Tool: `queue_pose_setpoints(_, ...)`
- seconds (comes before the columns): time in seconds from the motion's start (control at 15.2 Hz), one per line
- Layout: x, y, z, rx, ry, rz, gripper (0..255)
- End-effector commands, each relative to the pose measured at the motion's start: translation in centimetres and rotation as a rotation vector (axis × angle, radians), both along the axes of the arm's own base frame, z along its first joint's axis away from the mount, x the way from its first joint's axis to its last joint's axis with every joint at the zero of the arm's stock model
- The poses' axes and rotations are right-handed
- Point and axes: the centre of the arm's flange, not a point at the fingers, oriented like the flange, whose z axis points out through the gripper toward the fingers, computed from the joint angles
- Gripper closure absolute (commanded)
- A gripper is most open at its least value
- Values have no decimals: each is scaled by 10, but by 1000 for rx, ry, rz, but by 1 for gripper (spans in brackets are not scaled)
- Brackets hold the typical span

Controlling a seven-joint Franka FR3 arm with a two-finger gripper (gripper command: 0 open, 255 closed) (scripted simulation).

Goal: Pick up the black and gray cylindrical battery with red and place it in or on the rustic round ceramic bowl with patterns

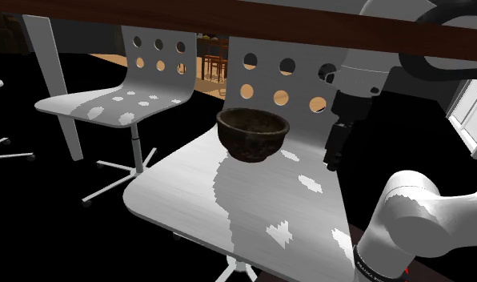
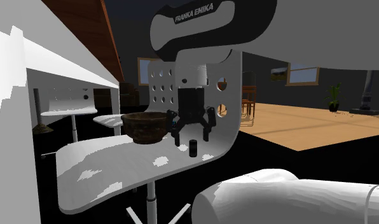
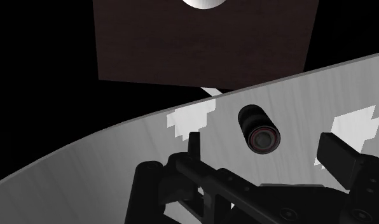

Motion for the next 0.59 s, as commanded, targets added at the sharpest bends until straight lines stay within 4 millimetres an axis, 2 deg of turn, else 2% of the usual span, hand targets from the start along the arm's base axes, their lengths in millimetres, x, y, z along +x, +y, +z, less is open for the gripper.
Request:
queue_pose_setpoints(0.0, 0, 0, -5, 0, 0, 0, 0)
queue_pose_setpoints(0.4, 0, 0, -4, 0, 0, 0, 0)
queue_pose_setpoints(0.46, 0, 0, -4, 0, 0, 0, 255)
queue_pose_setpoints(0.53, 0, 0, -4, 0, 0, 0, 255)
